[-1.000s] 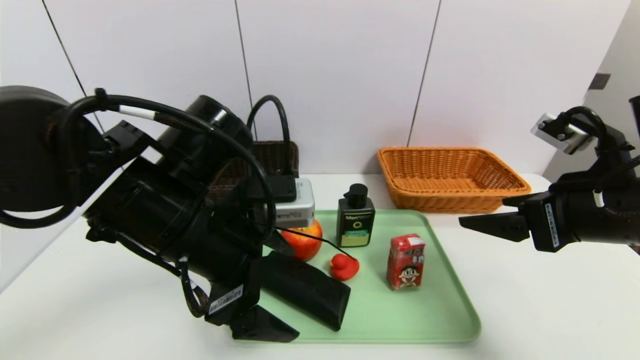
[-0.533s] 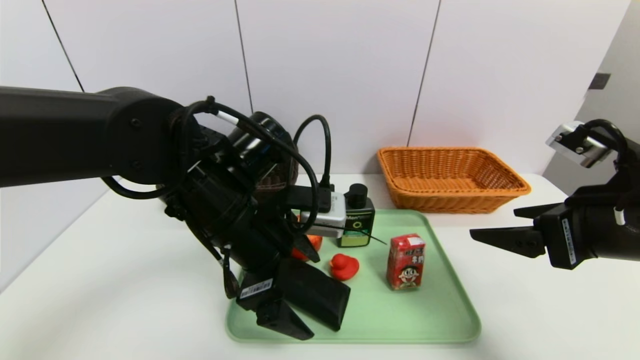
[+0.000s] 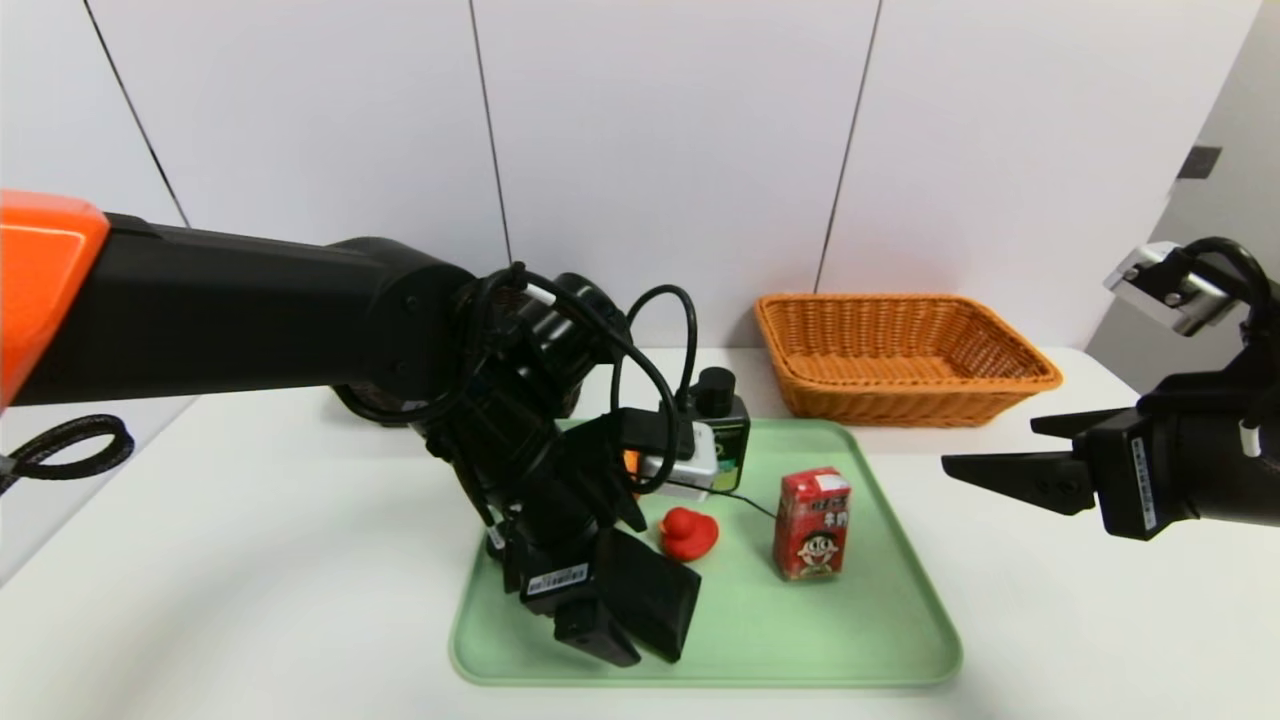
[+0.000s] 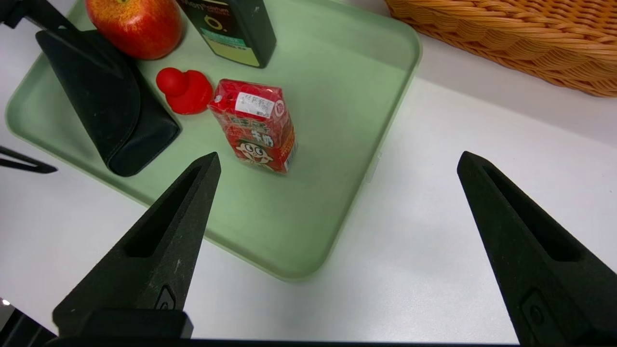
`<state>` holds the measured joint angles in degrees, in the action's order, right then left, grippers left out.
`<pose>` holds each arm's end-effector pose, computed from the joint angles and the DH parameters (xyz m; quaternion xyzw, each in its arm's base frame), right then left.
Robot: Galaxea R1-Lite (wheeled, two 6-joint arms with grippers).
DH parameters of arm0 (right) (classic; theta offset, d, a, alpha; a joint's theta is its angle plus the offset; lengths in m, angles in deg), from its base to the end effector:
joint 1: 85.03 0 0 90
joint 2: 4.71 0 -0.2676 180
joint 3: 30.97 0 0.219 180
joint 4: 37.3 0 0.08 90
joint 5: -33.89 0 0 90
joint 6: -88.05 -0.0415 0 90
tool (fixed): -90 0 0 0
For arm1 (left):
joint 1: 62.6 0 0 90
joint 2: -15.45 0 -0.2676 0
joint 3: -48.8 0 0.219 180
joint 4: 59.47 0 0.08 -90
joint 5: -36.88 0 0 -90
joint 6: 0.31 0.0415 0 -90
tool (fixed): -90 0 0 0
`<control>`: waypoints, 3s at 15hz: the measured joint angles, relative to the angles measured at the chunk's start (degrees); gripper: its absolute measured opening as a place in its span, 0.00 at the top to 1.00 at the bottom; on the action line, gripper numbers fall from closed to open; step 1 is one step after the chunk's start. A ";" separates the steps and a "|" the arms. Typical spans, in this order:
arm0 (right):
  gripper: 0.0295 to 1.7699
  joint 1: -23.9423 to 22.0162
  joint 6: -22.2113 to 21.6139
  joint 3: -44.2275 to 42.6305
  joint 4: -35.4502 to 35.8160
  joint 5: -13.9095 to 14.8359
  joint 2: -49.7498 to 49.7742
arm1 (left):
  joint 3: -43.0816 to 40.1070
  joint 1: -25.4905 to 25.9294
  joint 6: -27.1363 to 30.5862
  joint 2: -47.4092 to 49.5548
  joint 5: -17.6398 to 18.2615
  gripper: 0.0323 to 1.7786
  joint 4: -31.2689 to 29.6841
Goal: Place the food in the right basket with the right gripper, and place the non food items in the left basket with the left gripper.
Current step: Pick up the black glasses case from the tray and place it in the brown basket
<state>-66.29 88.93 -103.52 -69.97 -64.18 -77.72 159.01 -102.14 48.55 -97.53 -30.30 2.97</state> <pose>0.2275 0.0833 0.1880 -0.0337 0.2822 0.2244 0.9322 0.2772 -0.2497 0.1284 0.3694 0.3050 -0.6176 0.6238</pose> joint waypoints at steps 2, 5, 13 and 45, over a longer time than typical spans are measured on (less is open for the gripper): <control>0.04 -0.06 -0.02 0.11 -0.02 -0.06 0.20 | 0.13 -0.02 0.00 -0.96 -1.02 0.05 -1.38; 0.04 -0.20 -0.02 0.46 0.02 -0.05 0.35 | 0.44 -0.02 0.48 -2.17 -3.25 0.05 -2.60; 0.04 -0.30 -0.04 0.89 0.09 -0.11 0.35 | 0.55 -0.11 2.22 -4.38 -5.19 0.05 -2.21; 0.04 -0.74 -0.83 2.62 2.04 -0.13 0.83 | 0.40 -3.06 1.46 -2.45 -6.67 0.67 -0.63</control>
<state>-67.03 88.10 -100.90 -67.93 -64.32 -76.89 159.41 -105.20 50.01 -99.98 -36.97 2.33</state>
